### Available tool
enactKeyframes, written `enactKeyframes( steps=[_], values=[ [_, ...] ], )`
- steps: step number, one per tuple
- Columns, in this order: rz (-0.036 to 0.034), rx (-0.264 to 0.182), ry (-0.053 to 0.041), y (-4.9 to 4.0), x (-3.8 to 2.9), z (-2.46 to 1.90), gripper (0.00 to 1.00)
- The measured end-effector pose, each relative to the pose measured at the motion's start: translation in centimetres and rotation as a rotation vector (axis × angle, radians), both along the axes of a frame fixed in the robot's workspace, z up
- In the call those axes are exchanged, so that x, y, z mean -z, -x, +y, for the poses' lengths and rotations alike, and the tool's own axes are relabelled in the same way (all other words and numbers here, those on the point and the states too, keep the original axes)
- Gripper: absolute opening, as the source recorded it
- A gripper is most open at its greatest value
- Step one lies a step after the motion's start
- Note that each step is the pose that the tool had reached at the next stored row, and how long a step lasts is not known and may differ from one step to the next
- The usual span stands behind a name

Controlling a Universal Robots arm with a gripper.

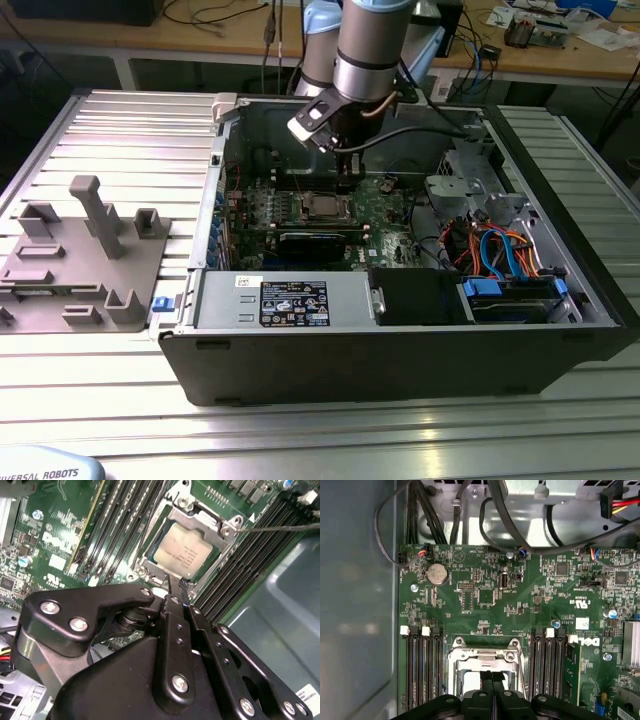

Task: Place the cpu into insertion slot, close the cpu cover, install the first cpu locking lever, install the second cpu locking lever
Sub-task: 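Close the cpu cover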

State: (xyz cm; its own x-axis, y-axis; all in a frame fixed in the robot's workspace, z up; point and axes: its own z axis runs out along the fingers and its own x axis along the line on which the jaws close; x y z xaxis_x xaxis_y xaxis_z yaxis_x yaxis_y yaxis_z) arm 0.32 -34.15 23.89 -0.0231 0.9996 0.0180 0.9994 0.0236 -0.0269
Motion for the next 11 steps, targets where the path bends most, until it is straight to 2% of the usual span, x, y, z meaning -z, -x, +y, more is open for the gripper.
enactKeyframes(
  steps=[11],
  values=[
    [0.0,0.0,-0.001,1.57,0.23,0.0,0.11]
  ],
)
